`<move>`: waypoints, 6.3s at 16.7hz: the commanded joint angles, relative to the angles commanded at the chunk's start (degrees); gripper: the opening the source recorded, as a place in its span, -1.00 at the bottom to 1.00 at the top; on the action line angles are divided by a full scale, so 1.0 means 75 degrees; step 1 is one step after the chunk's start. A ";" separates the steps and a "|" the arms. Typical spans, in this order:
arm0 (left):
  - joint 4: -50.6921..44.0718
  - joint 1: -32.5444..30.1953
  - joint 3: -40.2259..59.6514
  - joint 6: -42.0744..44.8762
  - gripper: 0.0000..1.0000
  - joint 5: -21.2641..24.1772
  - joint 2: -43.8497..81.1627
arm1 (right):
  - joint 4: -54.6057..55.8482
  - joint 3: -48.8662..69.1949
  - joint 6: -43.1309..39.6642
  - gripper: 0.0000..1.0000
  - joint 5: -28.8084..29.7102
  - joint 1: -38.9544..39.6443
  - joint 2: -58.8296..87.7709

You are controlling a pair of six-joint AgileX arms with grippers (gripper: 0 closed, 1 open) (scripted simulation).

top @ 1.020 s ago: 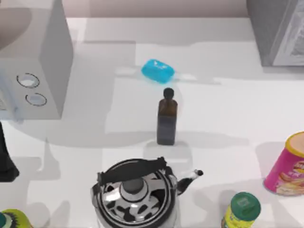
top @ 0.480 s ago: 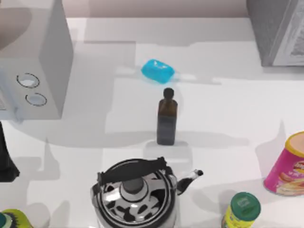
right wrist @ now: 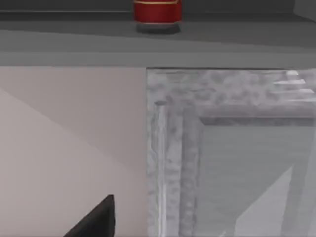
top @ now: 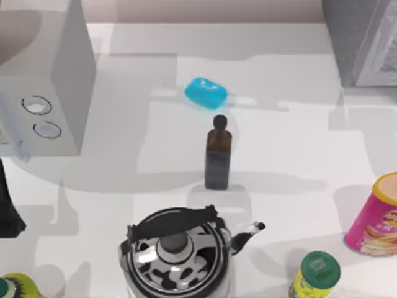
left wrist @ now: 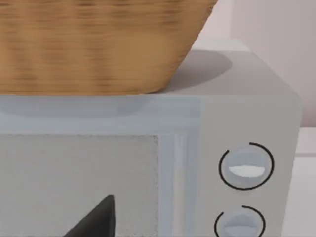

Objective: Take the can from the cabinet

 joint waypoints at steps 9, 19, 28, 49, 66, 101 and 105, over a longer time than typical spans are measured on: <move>0.0000 0.0000 0.0000 0.0000 1.00 0.0000 0.0000 | -0.1016 0.4369 0.0044 1.00 0.0464 0.0451 0.3215; 0.0000 0.0000 0.0000 0.0000 1.00 0.0000 0.0000 | -0.0544 0.4222 0.0030 1.00 0.0476 0.0414 0.3541; 0.0000 0.0000 0.0000 0.0000 1.00 0.0000 0.0000 | 0.0200 0.3923 0.0019 1.00 0.0473 0.0405 0.3882; 0.0000 0.0000 0.0000 0.0000 1.00 0.0000 0.0000 | 0.0319 0.5457 0.0021 -0.21 0.0229 0.0117 0.5555; 0.0000 0.0000 0.0000 0.0000 1.00 0.0000 0.0000 | 0.0012 0.5425 0.0026 -1.00 0.0370 0.0264 0.5240; 0.0000 0.0000 0.0000 0.0000 1.00 0.0000 0.0000 | 0.1239 -0.6390 -0.0051 -1.00 -0.0543 -0.0499 -0.5130; 0.0000 0.0000 0.0000 0.0000 1.00 0.0000 0.0000 | 0.1902 -0.8201 -0.0069 -1.00 -0.0893 -0.0833 -0.6374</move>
